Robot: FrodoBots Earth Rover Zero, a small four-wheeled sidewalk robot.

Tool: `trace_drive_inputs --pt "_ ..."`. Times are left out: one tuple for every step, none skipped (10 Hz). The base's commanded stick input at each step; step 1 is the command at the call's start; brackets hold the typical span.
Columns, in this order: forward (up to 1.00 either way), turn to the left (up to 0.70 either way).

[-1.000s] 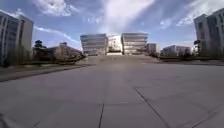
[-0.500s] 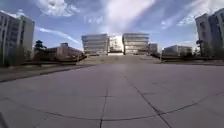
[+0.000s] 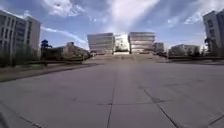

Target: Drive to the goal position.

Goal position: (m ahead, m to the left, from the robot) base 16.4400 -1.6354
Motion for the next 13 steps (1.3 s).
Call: trace_drive_inputs --pt "0.70 0.00" --pt "0.70 -0.07" --pt "0.70 -0.14" --pt "0.70 -0.14" --pt "0.70 -0.14" --pt "0.70 -0.14" --pt "0.70 -0.14" --pt "0.70 -0.14" --pt "0.70 -0.14" --pt "0.70 0.00" --pt "0.70 0.00" --pt "0.70 0.00" --pt "0.70 0.00"
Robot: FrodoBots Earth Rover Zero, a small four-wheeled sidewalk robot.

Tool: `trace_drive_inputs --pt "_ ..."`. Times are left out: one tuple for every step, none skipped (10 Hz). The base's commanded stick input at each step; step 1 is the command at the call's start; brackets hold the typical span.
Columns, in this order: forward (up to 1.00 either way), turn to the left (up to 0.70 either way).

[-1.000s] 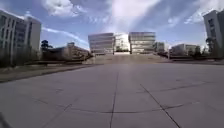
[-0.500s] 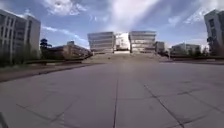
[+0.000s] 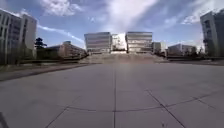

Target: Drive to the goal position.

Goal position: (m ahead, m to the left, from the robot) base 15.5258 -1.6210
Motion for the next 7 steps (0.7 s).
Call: trace_drive_inputs --pt "0.70 0.00" --pt "0.70 0.00" --pt "0.70 0.00" --pt "0.70 0.00" --pt "0.70 0.00" --pt "0.70 0.00" --pt "0.70 0.00"
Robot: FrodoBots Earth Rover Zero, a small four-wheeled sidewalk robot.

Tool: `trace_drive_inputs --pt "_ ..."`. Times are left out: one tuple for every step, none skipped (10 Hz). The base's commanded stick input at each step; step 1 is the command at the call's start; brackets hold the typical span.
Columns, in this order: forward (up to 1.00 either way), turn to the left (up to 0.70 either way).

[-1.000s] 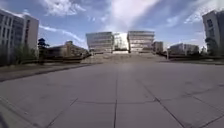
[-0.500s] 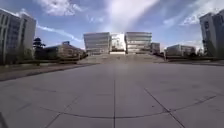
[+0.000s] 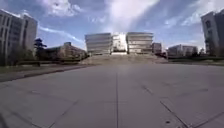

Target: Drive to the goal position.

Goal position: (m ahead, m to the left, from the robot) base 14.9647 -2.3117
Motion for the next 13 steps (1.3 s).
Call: trace_drive_inputs --pt "0.70 0.00" --pt "0.70 0.00" --pt "0.70 0.00" --pt "0.70 0.00" --pt "0.70 0.00" --pt "0.70 0.00" --pt "0.70 0.00" --pt "0.70 0.00" --pt "0.70 0.00" --pt "0.70 0.00" --pt "0.70 0.00" --pt "0.70 0.00" --pt "0.70 0.00"
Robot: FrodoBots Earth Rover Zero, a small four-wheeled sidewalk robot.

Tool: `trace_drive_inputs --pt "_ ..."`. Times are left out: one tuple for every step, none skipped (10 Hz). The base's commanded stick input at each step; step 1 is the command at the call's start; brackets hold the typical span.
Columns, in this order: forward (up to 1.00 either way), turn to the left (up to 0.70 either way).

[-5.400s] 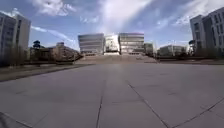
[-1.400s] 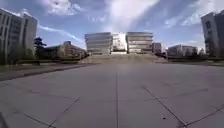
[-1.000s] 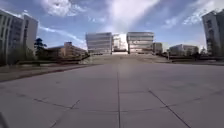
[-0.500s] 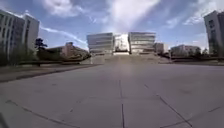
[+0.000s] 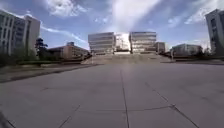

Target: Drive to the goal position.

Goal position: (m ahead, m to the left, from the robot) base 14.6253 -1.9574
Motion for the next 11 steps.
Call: trace_drive_inputs --pt "0.70 0.00" --pt "0.70 0.00" --pt "0.70 0.00" --pt "0.70 0.00" --pt "0.70 0.00" --pt "0.70 0.00" --pt "0.70 0.00" --pt "0.70 0.00" --pt "0.70 0.00" --pt "0.70 0.00" --pt "0.70 0.00"
